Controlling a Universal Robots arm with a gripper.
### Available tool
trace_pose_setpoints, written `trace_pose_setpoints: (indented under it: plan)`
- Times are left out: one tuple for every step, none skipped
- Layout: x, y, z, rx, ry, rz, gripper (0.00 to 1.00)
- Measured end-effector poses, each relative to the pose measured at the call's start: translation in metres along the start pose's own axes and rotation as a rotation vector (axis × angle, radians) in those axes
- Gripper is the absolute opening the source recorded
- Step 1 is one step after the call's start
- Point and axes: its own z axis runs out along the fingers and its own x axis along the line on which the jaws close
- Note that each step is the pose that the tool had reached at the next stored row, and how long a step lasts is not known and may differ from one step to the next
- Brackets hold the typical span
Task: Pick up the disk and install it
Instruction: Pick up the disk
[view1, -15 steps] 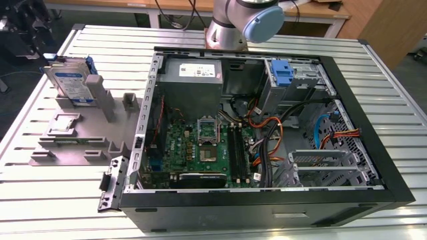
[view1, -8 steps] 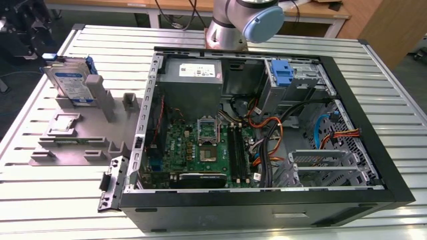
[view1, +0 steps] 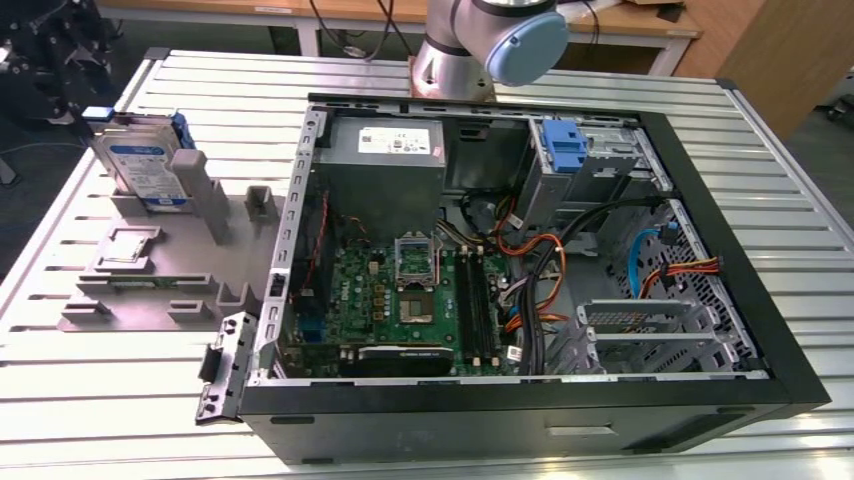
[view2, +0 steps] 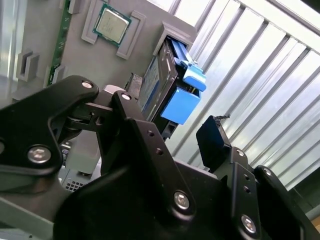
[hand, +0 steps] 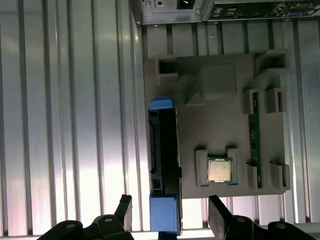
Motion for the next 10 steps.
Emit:
trace_pose_setpoints:
  plan:
    - [0.0001,0.0000,0.0012,0.0001,-0.0001,0.007,0.71]
    - [0.0002,-0.0001,0.0025,0.0001,-0.0001,0.013,0.71]
    - [0.0003,-0.0001,0.0037,0.0000,-0.0001,0.019,0.71]
    - [0.0004,-0.0001,0.0050,-0.0001,0.0002,0.024,0.71]
    - [0.0004,-0.0001,0.0061,0.0000,0.0006,0.028,0.71]
    - [0.0006,-0.0002,0.0073,0.0001,0.0010,0.032,0.71]
    - [0.0007,-0.0002,0.0084,0.0005,0.0013,0.036,0.71]
    - [0.0007,-0.0002,0.0094,0.0009,0.0017,0.040,0.71]
    - [0.0008,-0.0002,0.0104,0.0013,0.0021,0.043,0.71]
    - [0.0009,-0.0003,0.0113,0.0016,0.0027,0.046,0.71]
